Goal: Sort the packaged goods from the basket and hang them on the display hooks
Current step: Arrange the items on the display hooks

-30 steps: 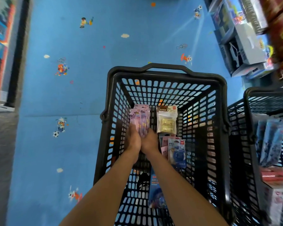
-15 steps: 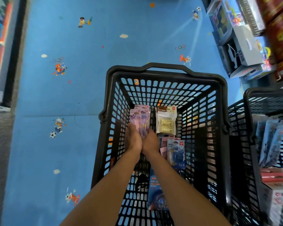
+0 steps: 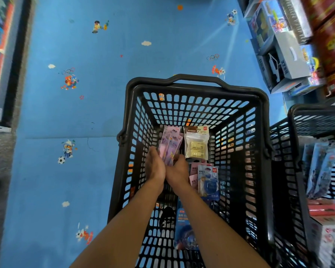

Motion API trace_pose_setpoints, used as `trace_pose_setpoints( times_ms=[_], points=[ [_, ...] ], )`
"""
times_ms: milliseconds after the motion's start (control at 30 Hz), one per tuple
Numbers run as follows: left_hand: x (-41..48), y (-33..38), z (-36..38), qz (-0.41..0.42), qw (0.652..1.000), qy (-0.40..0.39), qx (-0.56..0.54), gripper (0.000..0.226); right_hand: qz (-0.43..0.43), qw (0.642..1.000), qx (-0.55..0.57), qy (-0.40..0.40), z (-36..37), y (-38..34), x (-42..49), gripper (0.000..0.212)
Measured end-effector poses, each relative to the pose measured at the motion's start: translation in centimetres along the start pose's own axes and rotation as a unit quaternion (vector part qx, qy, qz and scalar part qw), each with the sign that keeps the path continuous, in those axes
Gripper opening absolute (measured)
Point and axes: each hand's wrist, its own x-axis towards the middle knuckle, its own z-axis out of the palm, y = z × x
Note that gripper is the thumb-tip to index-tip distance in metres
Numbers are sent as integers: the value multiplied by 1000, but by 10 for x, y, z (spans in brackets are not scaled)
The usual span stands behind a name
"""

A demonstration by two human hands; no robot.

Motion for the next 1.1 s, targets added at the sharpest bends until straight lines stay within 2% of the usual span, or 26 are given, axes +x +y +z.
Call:
trace_pose_setpoints(
  times_ms=[100,300,433,500,633,733,833,933,1033,1100],
  points=[
    [-3,0,1,-6,1000,-12,-9,66,-1,1000,10,-12,-1,2,-1,56],
    [-10,-2,1,-33,999,-14,-37,66,-4,998,57,-36,-6,9,-12,50],
    [-21,2,-5,-42,999,17,12,40,-1,992,110,-68,-13,12,-26,49],
    [-29,3,-7,-33,999,28,27,34,-14,988,129,-90,-19,14,-34,48],
    [-44,-3,-5,-14,999,6,31,46,2,985,133,-110,-33,14,-50,54],
    [-56,-9,-7,5,999,-6,48,58,9,985,124,-118,-48,9,-66,52],
    [-81,-11,-13,20,998,-33,43,59,-13,982,140,-124,-72,-1,-91,45],
    [-104,-13,-23,42,997,-53,40,52,-26,974,174,-144,-92,-2,-113,46],
    [-145,-5,-33,44,994,-101,20,39,-39,968,187,-162,-111,-1,-139,72],
    [-179,-1,-39,28,990,-139,-19,34,-53,962,208,-171,-128,0,-163,66]
  ],
)
